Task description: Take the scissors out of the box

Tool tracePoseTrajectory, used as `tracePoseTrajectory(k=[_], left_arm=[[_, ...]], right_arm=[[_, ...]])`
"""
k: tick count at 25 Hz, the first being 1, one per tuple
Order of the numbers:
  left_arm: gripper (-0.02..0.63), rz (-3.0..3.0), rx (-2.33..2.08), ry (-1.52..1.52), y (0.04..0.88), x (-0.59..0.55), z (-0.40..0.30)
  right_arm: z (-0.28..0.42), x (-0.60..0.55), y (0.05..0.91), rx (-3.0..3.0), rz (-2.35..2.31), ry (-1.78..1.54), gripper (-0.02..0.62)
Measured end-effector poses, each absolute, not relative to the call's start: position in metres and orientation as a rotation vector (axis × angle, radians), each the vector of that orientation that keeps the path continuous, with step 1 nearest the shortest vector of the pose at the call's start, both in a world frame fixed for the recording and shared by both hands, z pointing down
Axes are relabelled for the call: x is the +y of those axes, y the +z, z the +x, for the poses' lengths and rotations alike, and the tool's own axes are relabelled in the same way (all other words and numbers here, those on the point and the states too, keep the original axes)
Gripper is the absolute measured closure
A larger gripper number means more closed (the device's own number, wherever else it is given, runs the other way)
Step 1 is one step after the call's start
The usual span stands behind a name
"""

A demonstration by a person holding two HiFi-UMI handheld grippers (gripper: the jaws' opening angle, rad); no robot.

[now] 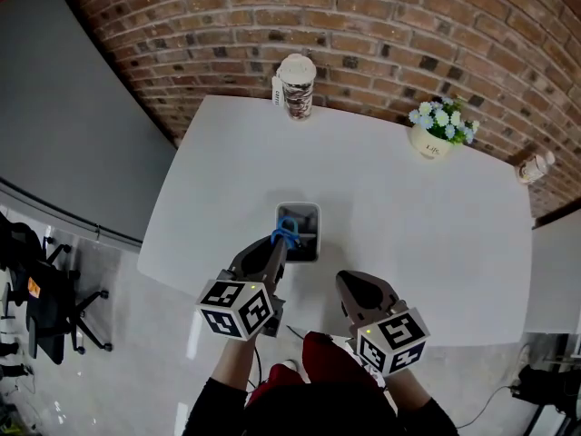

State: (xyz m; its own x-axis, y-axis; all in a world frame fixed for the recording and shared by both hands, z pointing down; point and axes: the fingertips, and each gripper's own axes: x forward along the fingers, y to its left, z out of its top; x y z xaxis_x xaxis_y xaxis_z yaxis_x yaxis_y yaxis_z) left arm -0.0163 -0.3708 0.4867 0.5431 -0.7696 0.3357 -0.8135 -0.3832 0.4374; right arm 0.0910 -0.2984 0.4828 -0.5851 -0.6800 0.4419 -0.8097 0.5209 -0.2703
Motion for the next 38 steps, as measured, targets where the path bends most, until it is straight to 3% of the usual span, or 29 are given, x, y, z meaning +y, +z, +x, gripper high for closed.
tracePoseTrajectory(k=[19,38], left_arm=[[0.578,2.318,-1.425,0.012,0.431,-0.353,-0.033],[0.578,2.226,-1.672,-0.08,0.394,-0.323,-0.111]], right_arm=[[0.081,-0.288,0.466,-2.542,1.202,0.597,0.586],[0.018,-0.29,0.44,-2.677,0.992,0.503,0.586]])
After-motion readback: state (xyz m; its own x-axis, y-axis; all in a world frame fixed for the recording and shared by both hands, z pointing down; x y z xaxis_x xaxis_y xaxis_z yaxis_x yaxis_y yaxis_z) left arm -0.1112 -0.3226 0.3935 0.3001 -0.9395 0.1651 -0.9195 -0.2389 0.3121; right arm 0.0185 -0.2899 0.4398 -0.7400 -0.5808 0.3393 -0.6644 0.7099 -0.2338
